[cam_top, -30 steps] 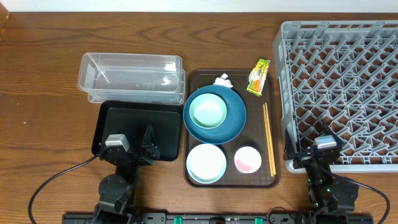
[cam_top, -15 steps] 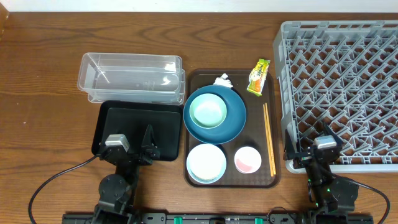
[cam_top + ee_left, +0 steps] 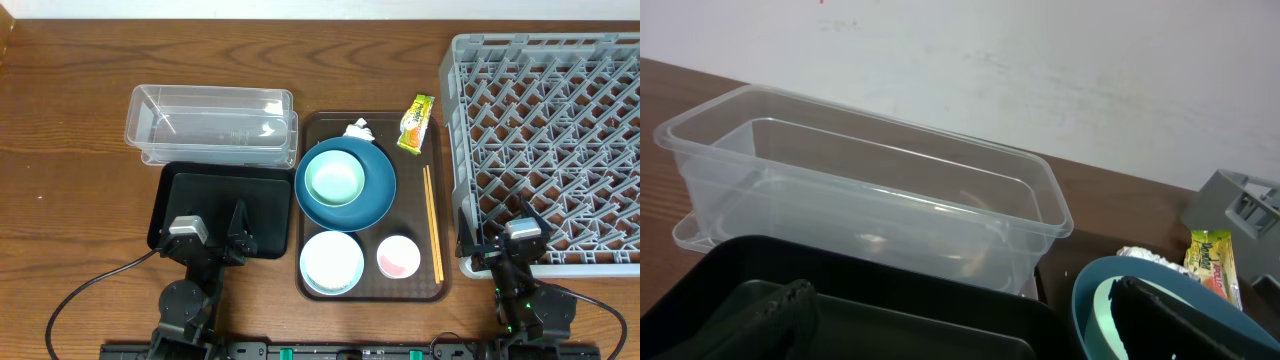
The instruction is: Sort waste into correct bins and load items into the dishwasher rack
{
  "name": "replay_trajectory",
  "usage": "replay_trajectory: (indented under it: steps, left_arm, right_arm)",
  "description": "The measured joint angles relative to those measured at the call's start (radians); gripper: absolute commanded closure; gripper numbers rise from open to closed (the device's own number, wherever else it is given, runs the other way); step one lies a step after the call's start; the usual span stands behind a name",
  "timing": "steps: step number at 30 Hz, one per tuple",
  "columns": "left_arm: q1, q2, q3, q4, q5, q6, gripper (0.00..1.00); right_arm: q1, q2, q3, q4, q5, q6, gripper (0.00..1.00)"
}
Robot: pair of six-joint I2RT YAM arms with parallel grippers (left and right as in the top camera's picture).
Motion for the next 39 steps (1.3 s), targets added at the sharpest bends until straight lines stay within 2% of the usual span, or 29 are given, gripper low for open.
replay_trajectory:
  steps: [13, 16, 20, 24, 28, 30, 33, 36, 39]
  left_arm:
    - [0.0, 0.0, 0.0, 0.003, 0.0, 0.0, 0.05]
    - [0.0, 0.0, 0.0, 0.015, 0.0, 0.0, 0.05]
    - [0.0, 0.0, 0.0, 0.01, 0.032, -0.011, 0.05]
    - [0.0, 0.002, -0.005, 0.063, 0.132, -0.04, 0.05]
    - [0.0, 0.04, 0.037, 0.063, 0.222, -0.082, 0.05]
    - [0.0, 0.11, 0.116, 0.012, 0.279, -0.095, 0.05]
    - [0.0, 0.271, 0.306, -0.16, 0.348, -0.102, 0.05]
    - [-0.003, 0.51, 0.548, -0.399, 0.415, -0.106, 0.05]
    - [-0.026, 0.755, 0.776, -0.557, 0.476, -0.1, 0.05]
  right_arm:
    - [0.0, 0.0, 0.0, 0.0, -0.008, 0.015, 0.01]
    - [0.0, 0.0, 0.0, 0.001, -0.016, 0.089, 0.01]
    - [0.0, 0.0, 0.0, 0.002, -0.023, 0.272, 0.01]
    - [0.0, 0.0, 0.0, 0.013, -0.055, 0.422, 0.01]
    - [0.0, 0.001, 0.006, -0.006, -0.143, 0.473, 0.01]
    - [0.0, 0.004, 0.03, -0.047, -0.179, 0.488, 0.01]
    - [0.0, 0.031, 0.109, -0.13, -0.207, 0.483, 0.01]
    - [0.0, 0.106, 0.236, -0.199, -0.201, 0.453, 0.01]
    - [0.0, 0.219, 0.374, -0.271, -0.174, 0.424, 0.01]
